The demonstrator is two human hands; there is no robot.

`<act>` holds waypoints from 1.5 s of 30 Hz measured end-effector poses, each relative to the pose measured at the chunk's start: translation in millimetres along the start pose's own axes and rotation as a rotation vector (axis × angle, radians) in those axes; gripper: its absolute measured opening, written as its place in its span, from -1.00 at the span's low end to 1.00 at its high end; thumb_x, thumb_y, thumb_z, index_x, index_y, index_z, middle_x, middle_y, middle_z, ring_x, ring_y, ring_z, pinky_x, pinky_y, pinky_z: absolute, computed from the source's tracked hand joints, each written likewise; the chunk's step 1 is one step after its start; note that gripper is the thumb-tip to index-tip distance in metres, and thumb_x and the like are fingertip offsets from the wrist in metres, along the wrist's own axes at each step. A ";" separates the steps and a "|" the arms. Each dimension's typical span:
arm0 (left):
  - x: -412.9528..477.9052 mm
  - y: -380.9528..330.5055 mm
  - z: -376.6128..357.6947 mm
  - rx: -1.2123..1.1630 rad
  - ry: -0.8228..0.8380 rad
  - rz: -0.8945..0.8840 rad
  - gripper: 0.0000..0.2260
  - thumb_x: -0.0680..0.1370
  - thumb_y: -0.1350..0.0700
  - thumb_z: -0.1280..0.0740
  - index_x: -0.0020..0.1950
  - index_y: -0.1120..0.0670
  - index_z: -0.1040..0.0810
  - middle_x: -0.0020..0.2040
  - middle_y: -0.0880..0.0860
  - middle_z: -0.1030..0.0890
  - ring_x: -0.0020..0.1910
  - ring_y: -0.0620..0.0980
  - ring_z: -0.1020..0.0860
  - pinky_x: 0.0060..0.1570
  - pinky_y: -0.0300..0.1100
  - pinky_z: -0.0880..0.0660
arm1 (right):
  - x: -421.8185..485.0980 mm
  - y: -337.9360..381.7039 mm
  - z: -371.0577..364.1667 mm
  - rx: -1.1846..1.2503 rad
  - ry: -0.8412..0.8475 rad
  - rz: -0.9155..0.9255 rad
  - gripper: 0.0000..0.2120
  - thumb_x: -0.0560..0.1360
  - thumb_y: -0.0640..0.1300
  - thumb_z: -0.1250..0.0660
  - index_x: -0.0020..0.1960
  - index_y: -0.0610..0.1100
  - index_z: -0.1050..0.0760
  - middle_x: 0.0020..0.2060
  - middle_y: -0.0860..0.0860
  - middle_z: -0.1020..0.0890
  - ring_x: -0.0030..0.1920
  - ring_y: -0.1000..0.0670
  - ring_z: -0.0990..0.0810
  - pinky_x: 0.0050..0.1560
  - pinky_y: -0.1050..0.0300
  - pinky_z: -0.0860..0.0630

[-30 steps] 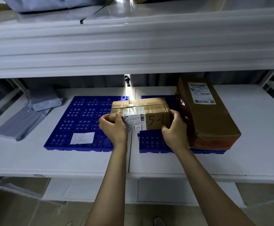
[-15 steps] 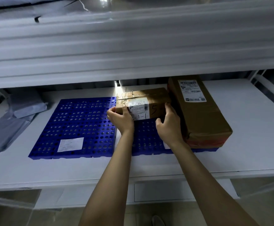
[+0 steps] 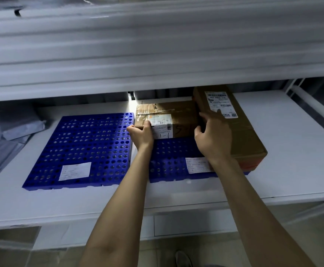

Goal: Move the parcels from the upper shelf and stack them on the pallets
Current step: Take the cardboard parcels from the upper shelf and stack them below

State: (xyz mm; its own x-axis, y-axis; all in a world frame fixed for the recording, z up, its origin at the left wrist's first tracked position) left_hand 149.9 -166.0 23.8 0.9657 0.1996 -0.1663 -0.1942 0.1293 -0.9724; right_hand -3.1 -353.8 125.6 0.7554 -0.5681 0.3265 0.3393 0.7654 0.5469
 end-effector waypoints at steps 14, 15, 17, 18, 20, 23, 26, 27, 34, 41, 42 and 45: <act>6.4 -7.5 -8.9 0.013 -0.038 0.040 -0.67 0.61 0.07 -0.23 0.27 0.26 -0.39 0.17 0.19 -0.55 0.12 0.13 -0.53 -0.04 -0.15 -0.42 | -4.1 -14.2 -12.0 -0.089 0.166 0.019 -0.55 0.47 -0.31 -0.30 0.33 -0.07 -0.47 0.29 -0.03 -0.53 0.31 -0.13 -0.48 0.25 -0.03 -0.49; 8.1 -6.5 -9.8 0.015 -0.022 0.048 -0.66 0.61 0.05 -0.24 0.27 0.26 -0.39 0.15 0.18 -0.54 0.11 0.12 -0.53 -0.03 -0.13 -0.43 | -4.4 -14.8 -11.5 -0.088 0.163 0.023 -0.55 0.47 -0.32 -0.30 0.33 -0.07 -0.48 0.29 -0.03 -0.53 0.31 -0.12 -0.48 0.24 -0.01 -0.48; 10.9 -4.0 -10.5 0.013 0.019 0.069 -0.65 0.60 0.02 -0.24 0.25 0.24 -0.37 0.09 0.15 -0.52 0.04 0.09 -0.52 -0.02 -0.10 -0.44 | -5.2 -14.9 -11.6 -0.087 0.161 0.027 -0.56 0.47 -0.33 -0.29 0.32 -0.07 -0.49 0.29 -0.02 -0.53 0.32 -0.10 -0.46 0.24 0.01 -0.46; 11.8 -2.5 -10.7 0.002 0.040 0.081 -0.66 0.61 0.00 -0.23 0.23 0.23 -0.35 0.06 0.13 -0.50 0.01 0.08 -0.51 -0.02 -0.08 -0.45 | -5.4 -14.7 -12.2 -0.085 0.162 0.029 -0.56 0.47 -0.34 -0.29 0.31 -0.07 -0.49 0.30 -0.03 -0.52 0.34 -0.11 -0.45 0.26 0.00 -0.45; 13.4 0.1 -11.0 -0.028 0.068 0.095 -0.68 0.60 -0.03 -0.22 0.17 0.20 -0.32 0.05 0.14 -0.48 0.00 0.08 -0.50 -0.01 -0.05 -0.47 | -5.2 -14.5 -13.4 -0.083 0.159 0.031 -0.55 0.46 -0.36 -0.28 0.30 -0.07 -0.50 0.31 -0.03 -0.51 0.36 -0.13 -0.43 0.29 -0.03 -0.45; 5.7 -2.4 -7.1 0.014 0.032 0.053 -0.61 0.59 -0.03 -0.22 0.24 0.26 -0.32 0.10 0.16 -0.45 0.01 0.07 -0.46 -0.09 -0.08 -0.41 | -5.0 -14.5 -14.9 -0.083 0.157 0.027 -0.56 0.46 -0.36 -0.28 0.29 -0.06 -0.51 0.31 -0.03 -0.50 0.34 -0.14 -0.45 0.26 -0.06 -0.48; -13.1 -10.8 -2.7 0.103 -0.044 -0.108 -0.56 0.57 0.03 -0.28 0.32 0.26 -0.29 0.23 0.20 -0.41 0.18 0.13 -0.43 0.02 -0.13 -0.42 | -6.0 -12.7 -15.4 -0.104 0.143 0.031 -0.59 0.49 -0.33 -0.28 0.30 -0.06 -0.51 0.37 -0.03 -0.44 0.38 -0.14 -0.39 0.29 -0.07 -0.46; -20.2 -13.0 -2.7 0.133 -0.054 -0.165 -0.53 0.56 0.04 -0.30 0.36 0.25 -0.27 0.30 0.21 -0.38 0.27 0.14 -0.38 0.11 -0.14 -0.41 | -6.3 -11.1 -15.3 -0.113 0.135 0.040 -0.60 0.49 -0.31 -0.28 0.30 -0.07 -0.51 0.38 -0.03 -0.42 0.39 -0.14 -0.38 0.29 -0.07 -0.46; -60.3 -22.3 -21.8 0.675 -0.002 -0.621 -0.41 0.54 0.00 -0.33 0.52 0.09 -0.23 0.57 0.18 -0.06 0.54 0.26 0.03 0.47 0.14 -0.03 | -11.6 -3.2 -6.5 -0.052 0.019 0.093 -0.68 0.50 -0.24 -0.31 0.24 -0.10 -0.54 0.13 -0.05 -0.62 0.09 -0.09 -0.61 0.10 0.03 -0.58; -54.2 -18.7 -29.1 0.919 0.130 -0.610 -0.45 0.60 -0.12 -0.19 0.56 -0.02 -0.16 0.59 0.11 0.00 0.53 0.27 0.19 0.49 0.15 0.06 | -19.4 1.0 -7.4 -0.038 0.005 0.117 -0.71 0.51 -0.21 -0.32 0.22 -0.10 -0.56 0.17 -0.06 -0.62 0.13 -0.08 -0.62 0.12 0.01 -0.59; -54.9 -20.1 -28.0 0.925 0.139 -0.608 -0.44 0.60 -0.12 -0.19 0.56 -0.02 -0.15 0.59 0.11 0.00 0.54 0.27 0.20 0.49 0.15 0.06 | -20.0 1.6 -6.7 -0.032 0.007 0.117 -0.71 0.51 -0.22 -0.32 0.23 -0.10 -0.56 0.18 -0.06 -0.62 0.14 -0.08 -0.61 0.13 0.01 -0.58; -64.5 -23.4 -24.2 0.929 0.160 -0.637 -0.43 0.59 -0.11 -0.21 0.56 -0.03 -0.12 0.59 0.11 0.00 0.54 0.25 0.21 0.49 0.14 0.07 | -24.9 5.4 -5.6 -0.014 0.021 0.125 -0.69 0.51 -0.22 -0.32 0.24 -0.10 -0.55 0.20 -0.04 -0.61 0.15 -0.06 -0.60 0.15 0.03 -0.56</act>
State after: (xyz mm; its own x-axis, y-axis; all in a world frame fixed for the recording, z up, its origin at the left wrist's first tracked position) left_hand 96.4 -205.5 53.3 0.9324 -0.2782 0.2308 0.3517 0.8458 -0.4012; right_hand -16.9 -333.9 116.2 0.8038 -0.4614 0.3755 0.2494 0.8344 0.4915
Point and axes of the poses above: each hand's wrist, its own x-axis towards the middle knuckle, its own z-axis out of the back of the hand, y = z × x, the point moved 8 cm from there along x, towards the middle knuckle
